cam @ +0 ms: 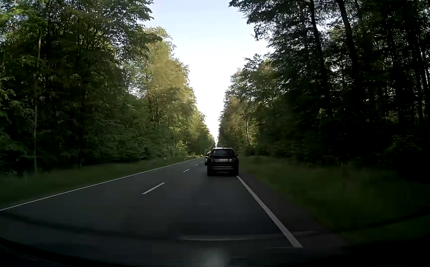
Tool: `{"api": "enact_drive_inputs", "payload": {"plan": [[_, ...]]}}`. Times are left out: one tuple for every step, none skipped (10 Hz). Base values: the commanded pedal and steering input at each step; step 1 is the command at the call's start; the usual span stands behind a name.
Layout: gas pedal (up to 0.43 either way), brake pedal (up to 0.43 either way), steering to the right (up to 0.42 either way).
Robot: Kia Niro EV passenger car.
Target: Follow the waypoints while adhering to traffic rules and regulations
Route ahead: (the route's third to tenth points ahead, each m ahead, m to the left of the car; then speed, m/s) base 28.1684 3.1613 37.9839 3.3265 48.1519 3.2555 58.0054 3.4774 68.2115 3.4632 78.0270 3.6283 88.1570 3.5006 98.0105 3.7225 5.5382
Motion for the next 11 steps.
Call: {"api": "enact_drive_inputs", "payload": {"plan": [[0.000, 0.000, 0.000], [0.000, 0.000, 0.000], [0.000, 0.000, 0.000], [0.000, 0.000, 0.000], [0.000, 0.000, 0.000], [0.000, 0.000, 0.003], [0.000, 0.000, 0.005], [0.000, 0.000, 0.005], [0.000, 0.000, 0.005], [0.000, 0.000, 0.005], [0.000, 0.000, 0.004]]}}
